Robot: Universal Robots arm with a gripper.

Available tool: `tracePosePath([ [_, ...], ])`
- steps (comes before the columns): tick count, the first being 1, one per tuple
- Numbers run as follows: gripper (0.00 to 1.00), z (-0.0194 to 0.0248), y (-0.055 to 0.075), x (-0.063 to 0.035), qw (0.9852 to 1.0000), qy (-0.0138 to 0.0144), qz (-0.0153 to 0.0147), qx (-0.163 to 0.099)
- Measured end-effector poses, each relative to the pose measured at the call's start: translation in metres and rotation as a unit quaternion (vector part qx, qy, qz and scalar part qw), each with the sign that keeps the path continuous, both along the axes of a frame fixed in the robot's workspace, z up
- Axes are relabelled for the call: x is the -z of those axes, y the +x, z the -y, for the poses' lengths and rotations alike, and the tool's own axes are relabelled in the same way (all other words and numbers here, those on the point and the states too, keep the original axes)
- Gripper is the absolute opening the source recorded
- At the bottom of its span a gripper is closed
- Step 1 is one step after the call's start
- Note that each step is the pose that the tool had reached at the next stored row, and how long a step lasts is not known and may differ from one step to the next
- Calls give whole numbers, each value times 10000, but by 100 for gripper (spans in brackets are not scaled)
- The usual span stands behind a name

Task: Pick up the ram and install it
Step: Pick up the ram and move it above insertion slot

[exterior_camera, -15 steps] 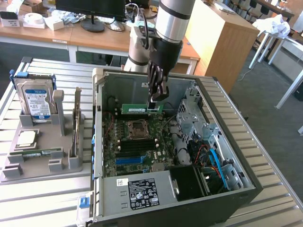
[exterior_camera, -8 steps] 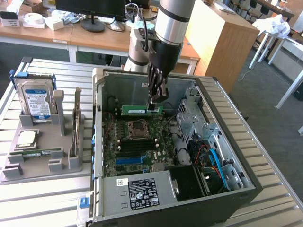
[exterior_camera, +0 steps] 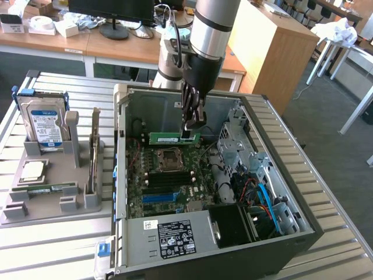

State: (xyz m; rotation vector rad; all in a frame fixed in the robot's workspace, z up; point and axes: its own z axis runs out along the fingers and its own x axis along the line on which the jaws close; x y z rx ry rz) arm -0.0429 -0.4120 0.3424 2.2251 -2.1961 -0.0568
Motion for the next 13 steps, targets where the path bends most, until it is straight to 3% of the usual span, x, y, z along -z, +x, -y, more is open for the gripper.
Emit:
tracePosePath([
  [13, 12, 0, 0, 95, 10000, 0, 0, 13],
])
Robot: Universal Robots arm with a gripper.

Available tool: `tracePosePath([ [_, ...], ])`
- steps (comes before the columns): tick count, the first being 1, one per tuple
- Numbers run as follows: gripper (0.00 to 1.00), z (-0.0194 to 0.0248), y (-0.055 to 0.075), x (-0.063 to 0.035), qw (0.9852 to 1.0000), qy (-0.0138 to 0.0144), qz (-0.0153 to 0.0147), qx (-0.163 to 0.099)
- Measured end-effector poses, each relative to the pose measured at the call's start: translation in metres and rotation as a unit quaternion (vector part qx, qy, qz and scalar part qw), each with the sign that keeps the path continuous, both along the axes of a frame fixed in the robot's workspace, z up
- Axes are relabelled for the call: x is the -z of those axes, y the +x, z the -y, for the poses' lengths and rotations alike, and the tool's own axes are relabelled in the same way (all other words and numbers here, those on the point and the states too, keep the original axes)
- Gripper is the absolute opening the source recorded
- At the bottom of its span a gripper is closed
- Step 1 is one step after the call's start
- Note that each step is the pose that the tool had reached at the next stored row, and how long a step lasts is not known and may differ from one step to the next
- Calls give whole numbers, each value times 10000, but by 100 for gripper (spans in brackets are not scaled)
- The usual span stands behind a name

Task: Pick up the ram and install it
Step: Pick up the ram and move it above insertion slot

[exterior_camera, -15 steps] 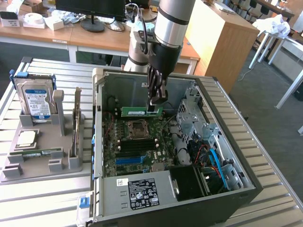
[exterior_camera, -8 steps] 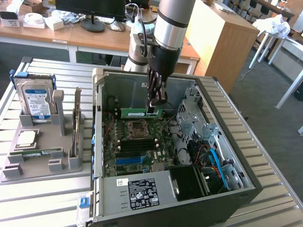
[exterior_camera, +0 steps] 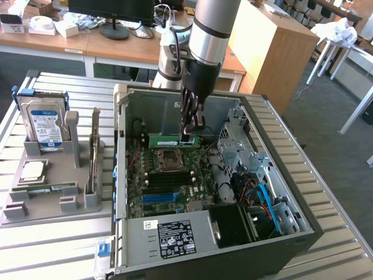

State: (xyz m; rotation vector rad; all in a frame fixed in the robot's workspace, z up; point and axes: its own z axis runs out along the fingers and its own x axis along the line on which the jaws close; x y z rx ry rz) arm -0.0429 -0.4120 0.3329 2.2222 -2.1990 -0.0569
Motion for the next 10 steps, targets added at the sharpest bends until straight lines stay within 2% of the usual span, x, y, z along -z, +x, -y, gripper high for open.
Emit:
tracePosePath([
  [10, 12, 0, 0, 90, 10000, 0, 0, 10],
])
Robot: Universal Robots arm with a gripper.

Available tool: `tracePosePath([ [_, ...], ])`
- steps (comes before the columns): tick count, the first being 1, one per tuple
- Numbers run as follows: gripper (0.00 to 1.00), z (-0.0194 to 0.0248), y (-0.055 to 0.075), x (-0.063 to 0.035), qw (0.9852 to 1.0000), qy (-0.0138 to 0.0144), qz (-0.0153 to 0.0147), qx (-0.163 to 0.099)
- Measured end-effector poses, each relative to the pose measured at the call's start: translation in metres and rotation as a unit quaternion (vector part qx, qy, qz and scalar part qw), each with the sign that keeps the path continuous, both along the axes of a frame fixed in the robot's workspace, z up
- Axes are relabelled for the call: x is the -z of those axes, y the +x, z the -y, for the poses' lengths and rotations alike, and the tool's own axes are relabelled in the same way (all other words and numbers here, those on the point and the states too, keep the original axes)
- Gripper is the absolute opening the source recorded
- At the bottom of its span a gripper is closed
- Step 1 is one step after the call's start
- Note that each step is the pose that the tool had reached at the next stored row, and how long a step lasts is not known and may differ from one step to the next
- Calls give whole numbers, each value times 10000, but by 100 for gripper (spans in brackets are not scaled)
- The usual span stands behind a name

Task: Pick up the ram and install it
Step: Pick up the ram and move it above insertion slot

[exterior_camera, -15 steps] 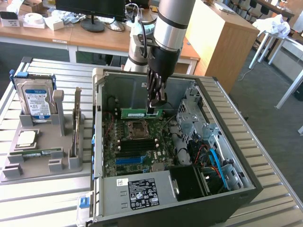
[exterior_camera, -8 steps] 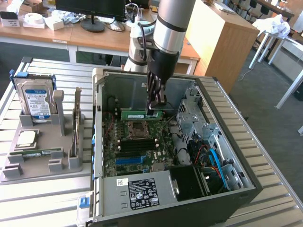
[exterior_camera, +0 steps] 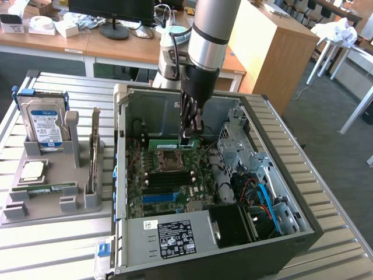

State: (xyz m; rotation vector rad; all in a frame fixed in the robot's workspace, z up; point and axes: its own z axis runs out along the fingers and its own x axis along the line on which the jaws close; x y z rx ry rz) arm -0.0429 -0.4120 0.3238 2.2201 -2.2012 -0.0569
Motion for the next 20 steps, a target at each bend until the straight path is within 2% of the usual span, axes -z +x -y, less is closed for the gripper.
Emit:
tracePosePath([
  [20, 12, 0, 0, 192, 10000, 0, 0, 9],
])
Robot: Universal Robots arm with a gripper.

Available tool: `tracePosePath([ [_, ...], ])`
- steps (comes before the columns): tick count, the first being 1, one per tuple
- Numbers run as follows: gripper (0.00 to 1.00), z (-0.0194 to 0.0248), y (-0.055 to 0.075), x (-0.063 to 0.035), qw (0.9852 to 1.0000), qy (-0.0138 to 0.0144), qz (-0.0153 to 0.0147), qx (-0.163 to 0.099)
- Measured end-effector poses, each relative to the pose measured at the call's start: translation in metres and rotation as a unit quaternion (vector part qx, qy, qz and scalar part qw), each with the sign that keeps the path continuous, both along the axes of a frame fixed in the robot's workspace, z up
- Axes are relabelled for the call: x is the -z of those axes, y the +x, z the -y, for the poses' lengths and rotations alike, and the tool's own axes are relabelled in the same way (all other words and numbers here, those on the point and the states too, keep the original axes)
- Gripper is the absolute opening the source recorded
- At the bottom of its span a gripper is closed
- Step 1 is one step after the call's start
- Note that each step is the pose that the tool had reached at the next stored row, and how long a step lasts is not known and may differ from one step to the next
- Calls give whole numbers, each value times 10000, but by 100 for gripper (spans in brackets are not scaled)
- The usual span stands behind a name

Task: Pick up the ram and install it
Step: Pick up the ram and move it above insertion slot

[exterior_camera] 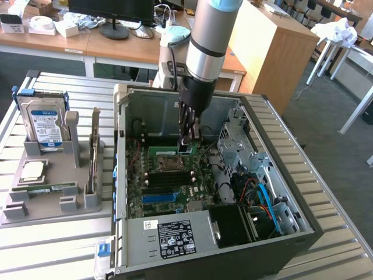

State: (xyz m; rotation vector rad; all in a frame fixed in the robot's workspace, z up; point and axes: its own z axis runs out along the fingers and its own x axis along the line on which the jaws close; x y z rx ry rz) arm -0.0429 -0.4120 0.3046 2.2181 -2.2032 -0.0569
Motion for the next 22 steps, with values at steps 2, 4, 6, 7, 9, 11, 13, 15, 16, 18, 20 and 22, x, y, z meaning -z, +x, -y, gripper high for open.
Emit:
tracePosePath([
  [2, 12, 0, 0, 20, 10000, 0, 0, 1],
  [4, 12, 0, 0, 38, 10000, 1, 0, 2],
  [6, 12, 0, 0, 56, 10000, 0, 0, 4],
  [7, 12, 0, 0, 65, 10000, 0, 0, 4],
  [9, 12, 0, 0, 84, 10000, 1, 0, 5],
  [11, 12, 0, 0, 102, 10000, 1, 0, 6],
  [13, 12, 0, 0, 120, 10000, 1, 0, 7],
  [15, 12, 0, 0, 136, 10000, 0, 0, 8],
  [16, 12, 0, 0, 144, 10000, 0, 0, 8],
  [18, 12, 0, 0, 152, 10000, -1, 0, 9],
  [20, 12, 0, 0, 152, 10000, -1, -1, 9],
  [22, 12, 0, 0, 154, 10000, 0, 0, 9],
])
